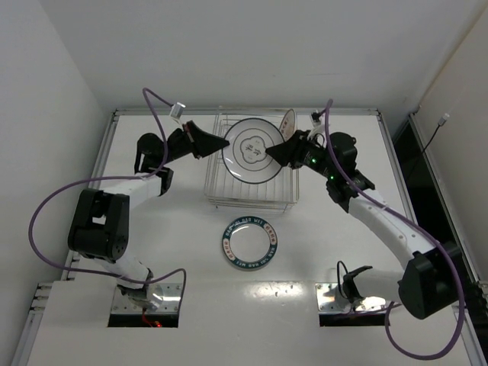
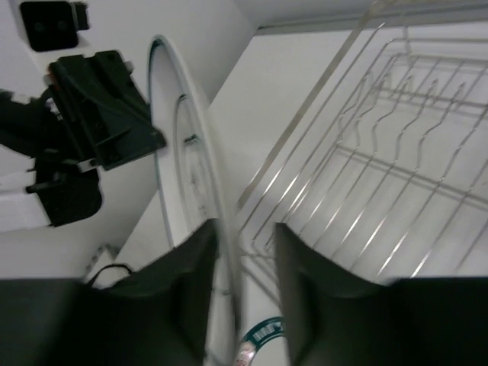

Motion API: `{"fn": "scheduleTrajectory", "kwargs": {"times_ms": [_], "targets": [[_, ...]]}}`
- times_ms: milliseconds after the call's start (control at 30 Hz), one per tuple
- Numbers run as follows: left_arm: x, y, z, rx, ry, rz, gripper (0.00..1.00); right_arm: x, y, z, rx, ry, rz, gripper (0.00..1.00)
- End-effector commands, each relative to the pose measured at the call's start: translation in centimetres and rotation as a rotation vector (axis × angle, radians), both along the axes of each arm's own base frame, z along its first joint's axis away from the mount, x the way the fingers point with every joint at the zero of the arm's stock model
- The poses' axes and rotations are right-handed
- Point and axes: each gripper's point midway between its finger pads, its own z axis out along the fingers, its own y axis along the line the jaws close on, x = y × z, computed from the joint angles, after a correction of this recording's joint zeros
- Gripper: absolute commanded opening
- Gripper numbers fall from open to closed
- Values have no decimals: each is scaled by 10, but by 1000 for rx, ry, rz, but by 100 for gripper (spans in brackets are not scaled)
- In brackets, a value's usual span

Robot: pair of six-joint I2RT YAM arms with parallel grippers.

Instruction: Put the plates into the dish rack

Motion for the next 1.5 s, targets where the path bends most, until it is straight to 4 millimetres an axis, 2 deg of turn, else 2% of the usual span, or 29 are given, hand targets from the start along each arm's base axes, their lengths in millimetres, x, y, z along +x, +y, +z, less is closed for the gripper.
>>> {"fn": "scheduleTrajectory", "kwargs": {"times_ms": [0,33,67,100,133,167,200,233,267,300,333,367,433,467,500,533,567,600,633,700,833,867,900,1000,1033,1133,1167,1300,1467], "targets": [[-16,0,43,-16,-187,-14,0,3,0,46,73,-124,36,26],[-18,-3,43,-17,-187,-23,0,6,-4,53,77,-138,23,10],[-17,-3,41,-15,-175,-23,0,7,-4,54,75,-134,23,3],[-12,-4,40,7,-188,-11,9,9,-7,61,73,-128,13,0],[-8,-4,40,32,-193,1,17,10,-7,70,79,-147,13,0],[2,-3,35,63,-177,30,24,16,-12,65,55,-117,-9,0],[14,-1,14,150,-115,77,29,20,-19,82,47,-150,-25,0],[24,3,17,186,-108,128,36,26,-20,81,30,-137,-43,0],[39,14,0,246,11,244,37,32,-29,71,-13,-93,-77,0],[47,23,-3,295,2,313,43,43,-39,81,-32,-98,-152,0],[54,31,-4,320,20,380,46,48,-50,82,-52,-83,-210,0],[66,47,-10,353,55,496,57,50,-60,72,-93,-33,-259,0],[68,63,-18,408,117,591,63,68,-81,70,-153,-1,-413,0],[77,79,-22,437,143,688,68,70,-92,55,-213,63,-462,0],[78,87,-17,453,137,736,74,75,-94,68,-234,51,-494,0],[80,102,-20,486,164,815,75,82,-100,49,-300,103,-551,0],[81,108,-25,504,187,845,78,84,-99,48,-320,108,-579,0],[80,113,-31,529,203,866,78,89,-109,53,-349,90,-653,0],[80,117,-26,536,195,889,78,92,-109,42,-379,111,-675,0],[80,123,-21,534,190,921,78,96,-111,47,-418,96,-741,0],[80,127,-23,543,200,941,78,112,-104,37,-573,121,-810,0],[81,129,-23,545,202,955,78,117,-101,50,-579,100,-829,0],[81,131,-24,547,203,967,78,122,-96,34,-664,113,-839,0],[81,131,-26,553,211,965,78,133,-90,44,-729,72,-883,0],[80,133,-22,549,205,978,78,138,-82,29,-780,85,-874,0],[80,134,-22,556,198,977,78,150,-87,34,-832,78,-935,0],[80,136,-22,565,194,986,78,156,-86,19,-879,95,-928,0],[80,136,-22,565,193,986,78,164,-80,3,-911,107,-913,0],[81,134,-26,569,199,973,78,171,-77,-31,-949,152,-871,0]]}}
